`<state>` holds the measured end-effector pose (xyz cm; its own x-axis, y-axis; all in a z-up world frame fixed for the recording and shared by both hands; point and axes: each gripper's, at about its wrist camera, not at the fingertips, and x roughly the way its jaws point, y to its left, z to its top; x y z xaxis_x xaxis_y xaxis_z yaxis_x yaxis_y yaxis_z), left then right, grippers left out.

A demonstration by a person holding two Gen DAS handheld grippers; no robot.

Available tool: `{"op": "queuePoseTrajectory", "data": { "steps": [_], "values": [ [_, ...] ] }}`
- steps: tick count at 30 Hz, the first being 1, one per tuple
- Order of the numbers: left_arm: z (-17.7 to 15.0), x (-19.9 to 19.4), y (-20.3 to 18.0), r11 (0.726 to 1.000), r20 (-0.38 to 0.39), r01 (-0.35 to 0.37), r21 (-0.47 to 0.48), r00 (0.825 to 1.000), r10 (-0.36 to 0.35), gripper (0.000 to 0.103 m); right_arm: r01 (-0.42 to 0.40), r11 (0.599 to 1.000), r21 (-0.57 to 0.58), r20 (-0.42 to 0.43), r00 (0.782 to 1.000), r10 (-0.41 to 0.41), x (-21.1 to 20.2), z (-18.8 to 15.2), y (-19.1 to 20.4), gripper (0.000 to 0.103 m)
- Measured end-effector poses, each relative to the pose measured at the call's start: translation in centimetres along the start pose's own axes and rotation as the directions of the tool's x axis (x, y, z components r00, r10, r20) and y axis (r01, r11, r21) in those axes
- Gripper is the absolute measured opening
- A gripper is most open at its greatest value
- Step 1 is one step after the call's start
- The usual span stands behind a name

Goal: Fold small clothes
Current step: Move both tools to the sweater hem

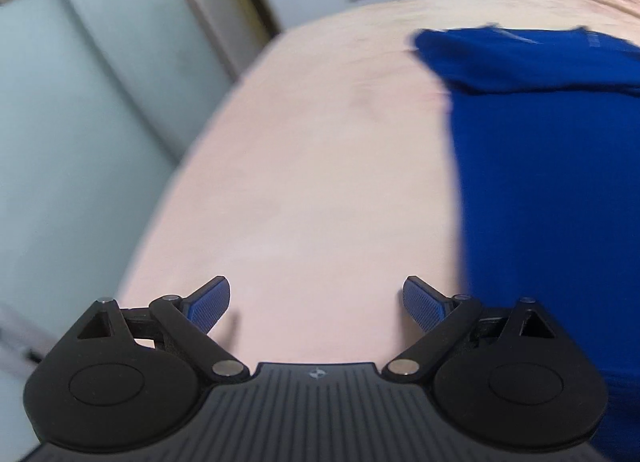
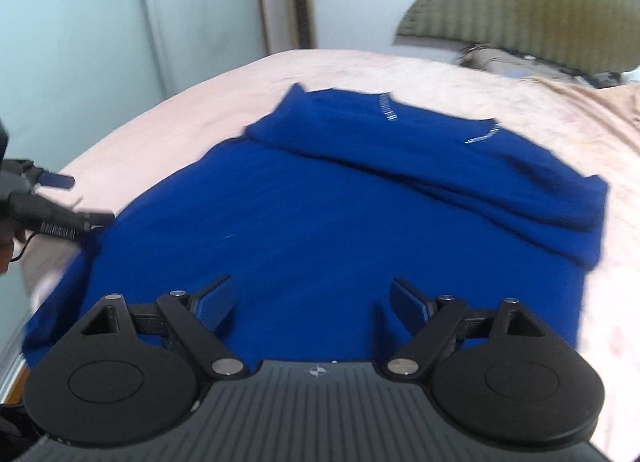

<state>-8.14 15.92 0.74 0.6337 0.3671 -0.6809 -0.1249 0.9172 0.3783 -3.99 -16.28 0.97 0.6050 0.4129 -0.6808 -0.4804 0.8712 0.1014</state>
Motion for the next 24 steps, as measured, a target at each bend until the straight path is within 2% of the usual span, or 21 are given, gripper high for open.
{"op": "queuePoseTrajectory", "data": {
  "steps": [2, 4, 6, 7, 8, 9, 11, 13, 14, 16, 18, 20, 22, 23, 24],
  "values": [
    [0.2, -1.0, 1.1, 0.999, 0.026, 0.040, -0.028, 0.999, -0.040, 0.094, -0.044, 0.999, -0.030, -0.036, 0.998, 0.043, 0.3, -0.4, 1.1, 0.089],
    [0.4, -2.3, 1.1, 0.988, 0.055, 0.143, -0.055, 0.989, -0.140, 0.094, -0.086, 0.994, -0.071, -0.075, 0.994, 0.081, 0.2, -1.1, 2.0, 0.089],
    [0.5, -3.2, 0.4, 0.959, 0.077, 0.281, -0.036, 0.958, -0.278, 0.094, -0.114, 0.985, -0.127, -0.124, 0.987, 0.098, 0.1, -2.0, 3.0, 0.091],
    [0.4, -3.5, -0.2, 0.945, 0.077, 0.328, -0.002, 0.942, -0.327, 0.094, -0.112, 0.981, -0.159, -0.138, 0.986, 0.090, 0.0, -2.5, 3.5, 0.093],
    [0.2, -3.5, -0.9, 0.941, 0.067, 0.335, 0.045, 0.939, -0.337, 0.094, -0.100, 0.978, -0.186, -0.141, 0.987, 0.074, -0.5, -3.1, 3.7, 0.094],
    [-0.1, -3.5, -1.6, 0.947, 0.060, 0.307, 0.094, 0.948, -0.314, 0.094, -0.100, 0.976, -0.195, -0.146, 0.987, 0.071, -1.1, -3.6, 3.9, 0.094],
    [-0.8, -3.0, -2.5, 0.961, 0.056, 0.209, 0.179, 0.973, -0.223, 0.094, -0.108, 0.982, -0.158, -0.134, 0.987, 0.087, -2.5, -4.0, 2.8, 0.093],
    [-1.1, -2.1, -2.0, 0.967, 0.036, 0.178, 0.183, 0.982, -0.188, 0.094, -0.068, 0.996, -0.064, -0.095, 0.994, 0.061, -4.4, -4.6, 0.9, 0.093],
    [-1.1, -1.9, -1.1, 0.965, 0.022, 0.218, 0.146, 0.974, -0.223, 0.094, -0.035, 0.999, -0.002, -0.078, 0.996, 0.034, -5.4, -4.8, -0.5, 0.093],
    [-0.8, -1.8, 0.1, 0.938, 0.010, 0.340, 0.065, 0.940, -0.342, 0.094, 0.038, 0.989, 0.144, -0.054, 0.998, -0.030, -7.0, -5.2, -3.6, 0.094],
    [-0.5, -1.6, 0.5, 0.874, 0.010, 0.485, -0.004, 0.874, -0.485, 0.094, 0.080, 0.953, 0.291, -0.056, 0.996, -0.066, -8.2, -6.1, -6.6, 0.094],
    [-0.7, -1.0, 0.0, 0.826, -0.017, 0.563, -0.029, 0.826, -0.564, 0.094, 0.100, 0.916, 0.389, -0.067, 0.995, -0.080, -9.3, -7.1, -8.4, 0.093],
    [-1.0, -0.3, -1.0, 0.804, -0.046, 0.594, -0.033, 0.803, -0.595, 0.094, 0.074, 0.905, 0.419, -0.063, 0.997, -0.053, -10.2, -8.2, -8.7, 0.093],
    [-1.2, 0.1, -1.3, 0.801, -0.052, 0.598, -0.038, 0.799, -0.599, 0.094, 0.057, 0.906, 0.419, -0.057, 0.998, -0.036, -10.5, -8.6, -8.4, 0.093],
    [-1.3, 0.3, -1.6, 0.806, -0.038, 0.591, -0.034, 0.805, -0.592, 0.094, 0.038, 0.909, 0.416, -0.051, 0.999, -0.018, -10.7, -8.9, -8.0, 0.092]
  ]
}}
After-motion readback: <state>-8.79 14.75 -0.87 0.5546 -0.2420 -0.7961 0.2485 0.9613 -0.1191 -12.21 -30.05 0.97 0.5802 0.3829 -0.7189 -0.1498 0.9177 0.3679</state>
